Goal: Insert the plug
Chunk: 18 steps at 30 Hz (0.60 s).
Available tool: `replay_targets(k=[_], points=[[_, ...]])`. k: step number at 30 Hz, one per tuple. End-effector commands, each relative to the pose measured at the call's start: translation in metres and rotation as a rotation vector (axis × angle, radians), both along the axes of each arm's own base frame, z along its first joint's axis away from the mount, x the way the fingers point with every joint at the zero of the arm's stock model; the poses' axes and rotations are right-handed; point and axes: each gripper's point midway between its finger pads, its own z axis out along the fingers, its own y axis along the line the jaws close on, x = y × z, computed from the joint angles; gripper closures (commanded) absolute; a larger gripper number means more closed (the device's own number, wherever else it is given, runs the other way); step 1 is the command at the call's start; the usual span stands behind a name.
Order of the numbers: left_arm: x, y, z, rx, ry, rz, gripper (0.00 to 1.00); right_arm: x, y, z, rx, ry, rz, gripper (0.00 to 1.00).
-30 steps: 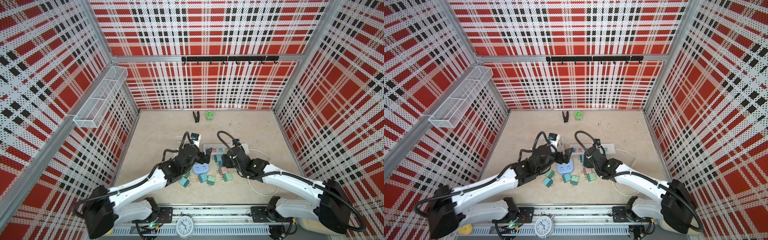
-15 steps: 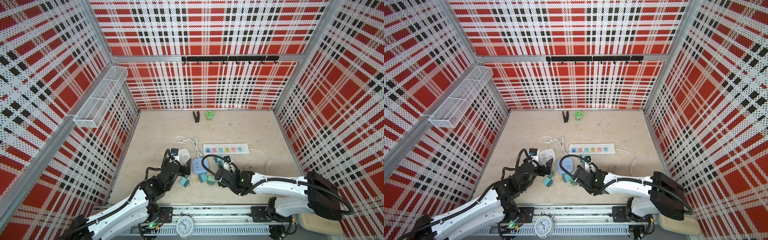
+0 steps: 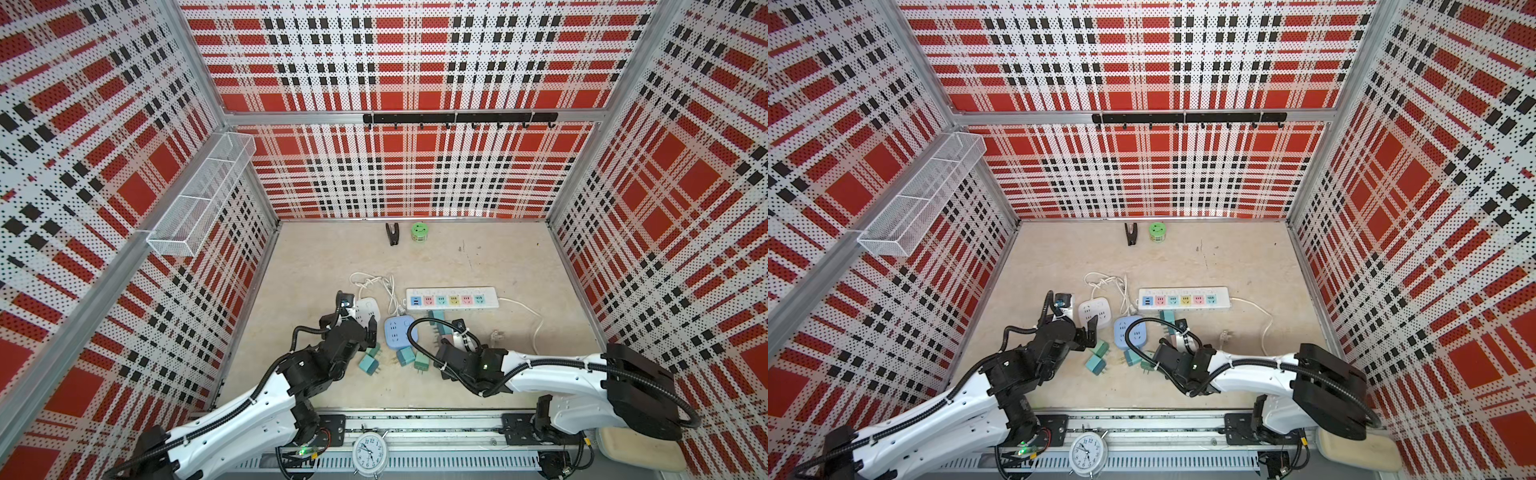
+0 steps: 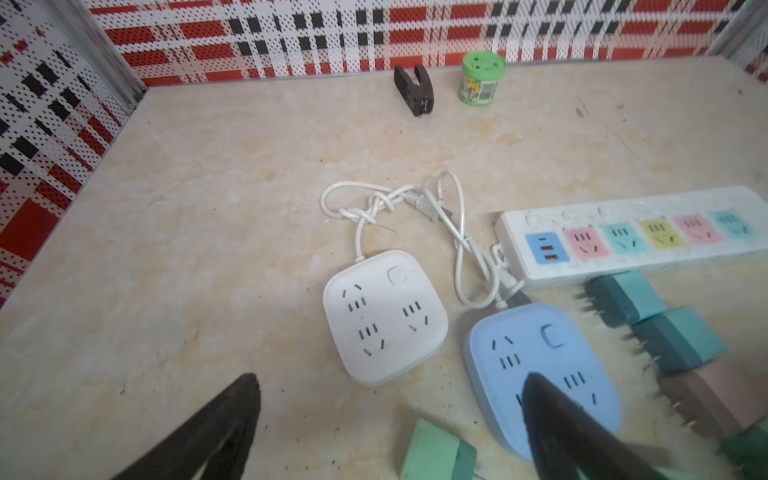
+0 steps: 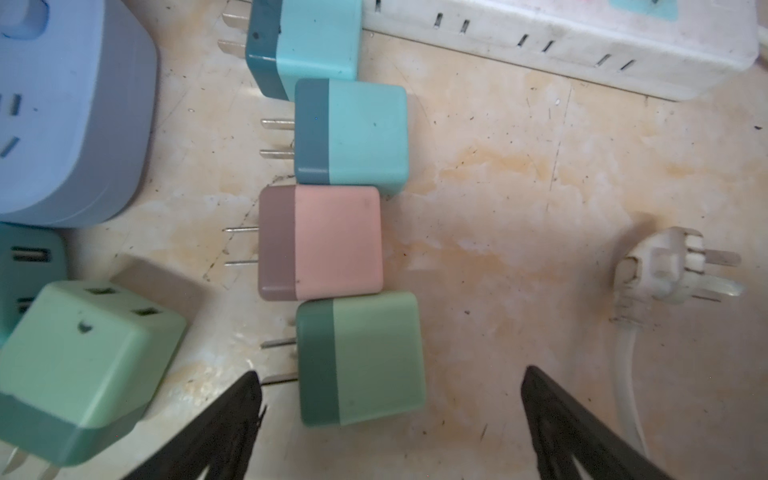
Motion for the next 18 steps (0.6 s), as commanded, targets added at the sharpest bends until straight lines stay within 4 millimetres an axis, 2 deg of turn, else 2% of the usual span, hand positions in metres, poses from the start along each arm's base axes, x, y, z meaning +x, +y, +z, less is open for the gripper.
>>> replay_targets(k=[1,6,13,18], points=[[-0.001,0.0,-0.001,0.043,-0.009,0.006,0.01,0.006,0.008,-0.003,-0.007,-0.016,-0.009,0.03],[-0.003,-0.002,-0.001,0.034,-0.003,-0.015,0.0,0.003,-0.002,-0.014,-0.038,0.0,-0.044,0.05],[-0.006,0.015,0.002,-0.051,-0.013,0.012,0.01,-0.012,-0.021,-0.029,-0.042,0.056,-0.088,0.11],[-0.008,0.023,0.003,-0.111,-0.015,0.013,0.01,-0.026,-0.04,-0.03,-0.028,0.088,-0.122,0.14]])
